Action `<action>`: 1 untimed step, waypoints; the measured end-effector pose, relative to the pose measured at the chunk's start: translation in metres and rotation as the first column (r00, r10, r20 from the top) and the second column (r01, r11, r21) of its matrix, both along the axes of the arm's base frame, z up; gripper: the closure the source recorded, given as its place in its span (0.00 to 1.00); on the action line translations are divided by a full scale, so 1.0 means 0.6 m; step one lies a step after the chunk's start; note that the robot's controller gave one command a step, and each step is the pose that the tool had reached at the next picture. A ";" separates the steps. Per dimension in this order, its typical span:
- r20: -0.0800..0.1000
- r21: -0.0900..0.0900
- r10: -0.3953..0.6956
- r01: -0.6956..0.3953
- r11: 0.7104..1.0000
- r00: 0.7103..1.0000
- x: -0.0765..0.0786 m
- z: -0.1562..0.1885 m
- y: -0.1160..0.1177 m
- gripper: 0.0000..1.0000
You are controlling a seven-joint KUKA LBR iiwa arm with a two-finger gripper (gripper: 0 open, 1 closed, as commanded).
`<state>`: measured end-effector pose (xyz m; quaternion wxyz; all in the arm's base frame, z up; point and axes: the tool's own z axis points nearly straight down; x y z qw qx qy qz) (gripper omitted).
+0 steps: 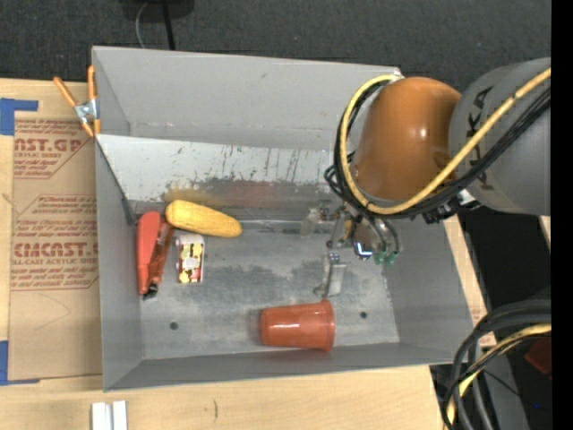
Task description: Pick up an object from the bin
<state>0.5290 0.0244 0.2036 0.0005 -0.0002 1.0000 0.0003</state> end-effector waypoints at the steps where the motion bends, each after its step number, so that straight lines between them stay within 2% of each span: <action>1: -0.013 0.000 0.003 -0.003 1.000 1.000 -0.040 0.068 -0.023 0.00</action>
Offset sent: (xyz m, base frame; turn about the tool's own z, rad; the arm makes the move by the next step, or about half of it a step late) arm -0.0465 0.0203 -0.0979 -0.2934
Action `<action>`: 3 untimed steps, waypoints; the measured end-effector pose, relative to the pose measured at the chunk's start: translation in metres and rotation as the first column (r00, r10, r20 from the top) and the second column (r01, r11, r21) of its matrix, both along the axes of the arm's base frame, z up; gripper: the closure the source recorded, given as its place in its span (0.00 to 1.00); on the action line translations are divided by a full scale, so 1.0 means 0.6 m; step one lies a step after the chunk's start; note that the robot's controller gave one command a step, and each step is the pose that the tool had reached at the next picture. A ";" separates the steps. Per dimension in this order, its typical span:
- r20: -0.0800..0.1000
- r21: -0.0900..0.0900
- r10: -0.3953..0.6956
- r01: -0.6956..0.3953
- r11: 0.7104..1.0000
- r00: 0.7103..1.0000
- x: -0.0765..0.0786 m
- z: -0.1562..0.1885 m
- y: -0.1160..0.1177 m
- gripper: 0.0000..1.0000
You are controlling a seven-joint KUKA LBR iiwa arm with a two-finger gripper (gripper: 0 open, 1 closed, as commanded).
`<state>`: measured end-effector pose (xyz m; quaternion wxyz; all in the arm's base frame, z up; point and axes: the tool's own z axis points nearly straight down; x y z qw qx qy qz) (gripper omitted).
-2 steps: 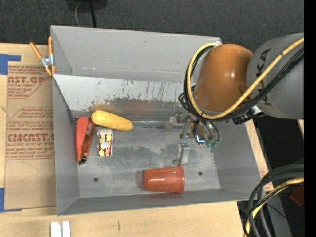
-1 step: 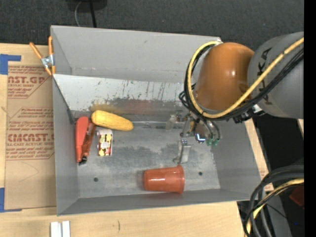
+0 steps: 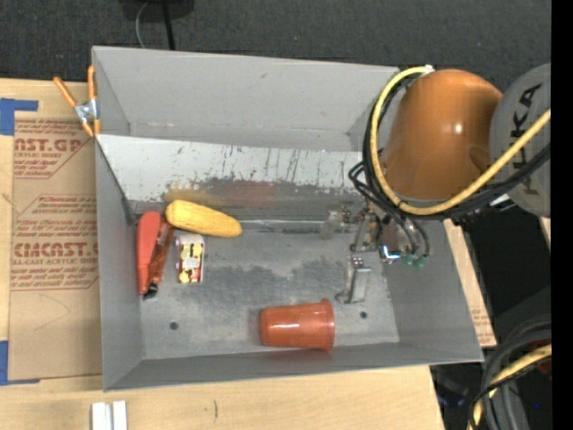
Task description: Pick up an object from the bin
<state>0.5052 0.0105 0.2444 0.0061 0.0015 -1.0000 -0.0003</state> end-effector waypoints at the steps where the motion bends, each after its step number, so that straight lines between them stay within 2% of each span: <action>1: 0.027 -0.002 0.075 -0.075 0.997 0.997 -0.007 -0.016 0.010 0.00; 2: 0.013 0.001 0.111 -0.111 0.994 0.994 -0.015 -0.110 0.006 0.00; 3: 0.017 -0.002 0.207 -0.207 0.978 0.978 -0.018 -0.189 0.019 0.00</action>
Offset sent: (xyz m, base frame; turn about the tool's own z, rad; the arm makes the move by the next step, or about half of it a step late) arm -0.0132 -0.0086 -0.1552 -0.1206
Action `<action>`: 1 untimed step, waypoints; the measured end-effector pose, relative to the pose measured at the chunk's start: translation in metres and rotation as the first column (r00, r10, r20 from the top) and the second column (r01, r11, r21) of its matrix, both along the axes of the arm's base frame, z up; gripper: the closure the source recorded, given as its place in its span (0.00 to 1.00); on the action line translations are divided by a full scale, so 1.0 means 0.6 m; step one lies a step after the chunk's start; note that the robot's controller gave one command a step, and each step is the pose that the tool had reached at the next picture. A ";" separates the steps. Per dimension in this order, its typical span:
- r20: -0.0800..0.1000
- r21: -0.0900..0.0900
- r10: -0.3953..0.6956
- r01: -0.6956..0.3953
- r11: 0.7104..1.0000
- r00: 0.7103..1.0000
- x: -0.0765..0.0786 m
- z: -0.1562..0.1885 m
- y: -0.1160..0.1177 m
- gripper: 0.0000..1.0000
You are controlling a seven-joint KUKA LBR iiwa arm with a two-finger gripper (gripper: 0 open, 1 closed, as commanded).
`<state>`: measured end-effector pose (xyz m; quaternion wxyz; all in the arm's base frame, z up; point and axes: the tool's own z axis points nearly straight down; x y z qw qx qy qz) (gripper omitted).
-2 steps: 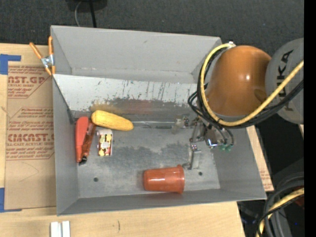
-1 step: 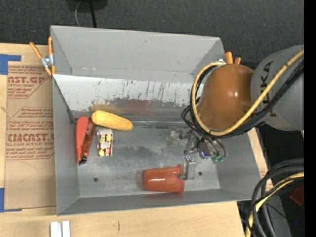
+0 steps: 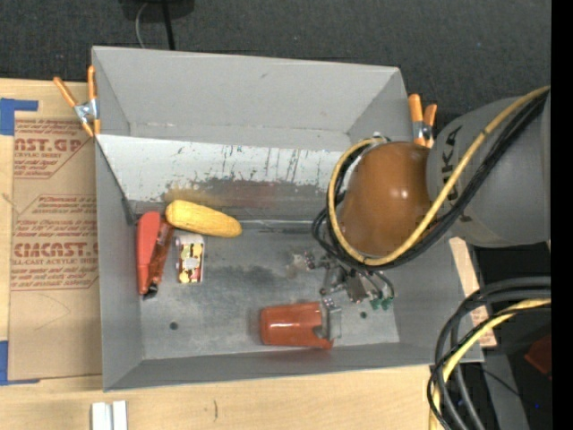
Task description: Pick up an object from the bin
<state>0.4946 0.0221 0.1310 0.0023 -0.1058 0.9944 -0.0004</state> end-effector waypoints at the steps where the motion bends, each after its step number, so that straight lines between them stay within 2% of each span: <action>1: -0.007 0.004 0.295 -0.295 0.955 0.955 0.000 -0.095 0.000 1.00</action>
Offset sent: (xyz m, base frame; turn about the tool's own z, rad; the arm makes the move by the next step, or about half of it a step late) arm 0.0000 0.0000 0.0000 0.0000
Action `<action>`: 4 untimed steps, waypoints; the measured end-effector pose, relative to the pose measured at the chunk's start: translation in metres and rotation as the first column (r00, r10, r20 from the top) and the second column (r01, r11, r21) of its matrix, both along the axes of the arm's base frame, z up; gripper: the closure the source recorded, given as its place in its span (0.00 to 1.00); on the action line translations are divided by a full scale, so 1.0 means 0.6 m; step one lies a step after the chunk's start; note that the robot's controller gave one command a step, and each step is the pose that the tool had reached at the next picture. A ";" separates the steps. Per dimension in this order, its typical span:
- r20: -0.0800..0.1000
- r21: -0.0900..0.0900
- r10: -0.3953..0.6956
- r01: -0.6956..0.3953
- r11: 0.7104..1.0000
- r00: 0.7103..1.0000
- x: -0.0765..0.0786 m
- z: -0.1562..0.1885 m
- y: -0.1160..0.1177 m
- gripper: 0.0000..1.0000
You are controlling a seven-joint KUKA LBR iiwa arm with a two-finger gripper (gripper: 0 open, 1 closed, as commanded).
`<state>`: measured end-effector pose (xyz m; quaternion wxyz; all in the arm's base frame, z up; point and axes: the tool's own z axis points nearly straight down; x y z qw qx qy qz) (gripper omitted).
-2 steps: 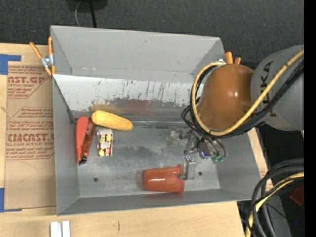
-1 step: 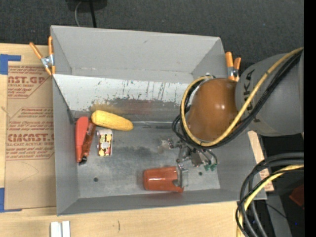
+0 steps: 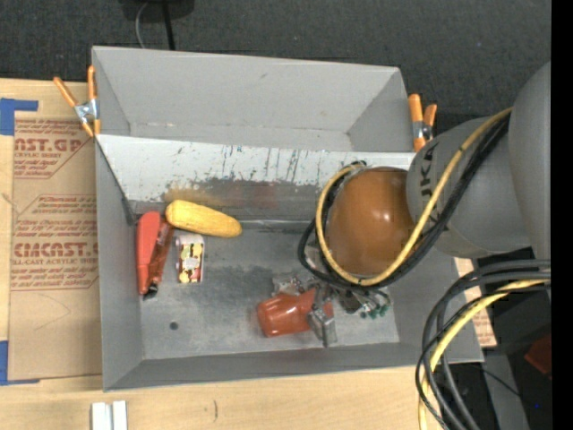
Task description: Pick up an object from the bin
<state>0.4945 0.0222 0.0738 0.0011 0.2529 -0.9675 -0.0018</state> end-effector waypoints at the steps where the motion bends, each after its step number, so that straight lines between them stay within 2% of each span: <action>1: 0.001 0.000 0.000 0.000 1.000 1.000 0.000 0.000 0.000 1.00; 2: -0.007 0.000 -0.008 0.008 1.000 1.000 -0.006 0.051 -0.004 1.00; 3: 0.000 0.000 -0.043 0.043 0.999 0.999 0.012 0.131 0.003 1.00; 4: -0.009 0.000 -0.055 0.055 0.998 0.998 0.004 0.224 0.013 1.00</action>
Offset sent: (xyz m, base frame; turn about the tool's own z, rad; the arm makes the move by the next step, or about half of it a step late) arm -0.0024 -0.0093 0.1547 0.0383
